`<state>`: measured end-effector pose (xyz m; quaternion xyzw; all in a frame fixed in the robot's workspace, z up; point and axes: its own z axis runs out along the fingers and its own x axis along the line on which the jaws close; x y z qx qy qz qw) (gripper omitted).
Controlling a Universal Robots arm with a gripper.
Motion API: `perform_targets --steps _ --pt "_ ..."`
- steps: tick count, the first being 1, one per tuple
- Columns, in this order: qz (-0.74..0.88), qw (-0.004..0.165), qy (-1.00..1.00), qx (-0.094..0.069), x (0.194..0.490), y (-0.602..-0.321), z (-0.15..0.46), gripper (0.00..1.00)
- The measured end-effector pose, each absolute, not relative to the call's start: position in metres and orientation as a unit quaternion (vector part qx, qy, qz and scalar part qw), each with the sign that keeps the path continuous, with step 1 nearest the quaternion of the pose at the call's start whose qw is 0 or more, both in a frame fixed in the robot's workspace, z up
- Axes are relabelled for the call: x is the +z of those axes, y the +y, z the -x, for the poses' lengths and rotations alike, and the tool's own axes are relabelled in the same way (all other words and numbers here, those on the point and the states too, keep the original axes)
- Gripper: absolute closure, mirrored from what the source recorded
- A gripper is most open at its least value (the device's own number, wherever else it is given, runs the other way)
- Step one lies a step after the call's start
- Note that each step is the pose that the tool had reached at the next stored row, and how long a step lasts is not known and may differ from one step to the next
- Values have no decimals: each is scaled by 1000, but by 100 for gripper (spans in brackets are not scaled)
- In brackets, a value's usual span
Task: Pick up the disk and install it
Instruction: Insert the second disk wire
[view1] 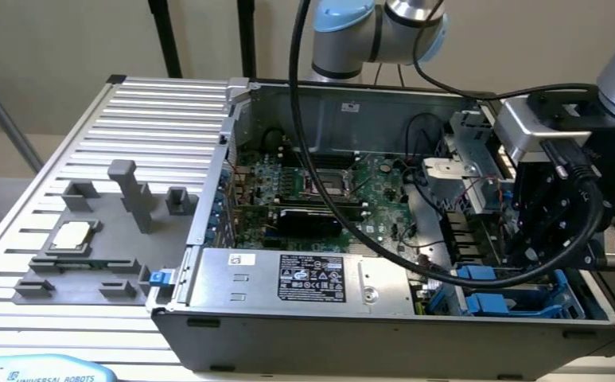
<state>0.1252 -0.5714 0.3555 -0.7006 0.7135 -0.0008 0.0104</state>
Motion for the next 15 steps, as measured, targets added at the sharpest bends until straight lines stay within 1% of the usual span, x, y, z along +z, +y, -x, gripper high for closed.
perform_targets --steps 10,15 --pt "700 20 713 -11 348 -572 -122 84" --pt "700 21 713 -12 346 -572 -122 84"
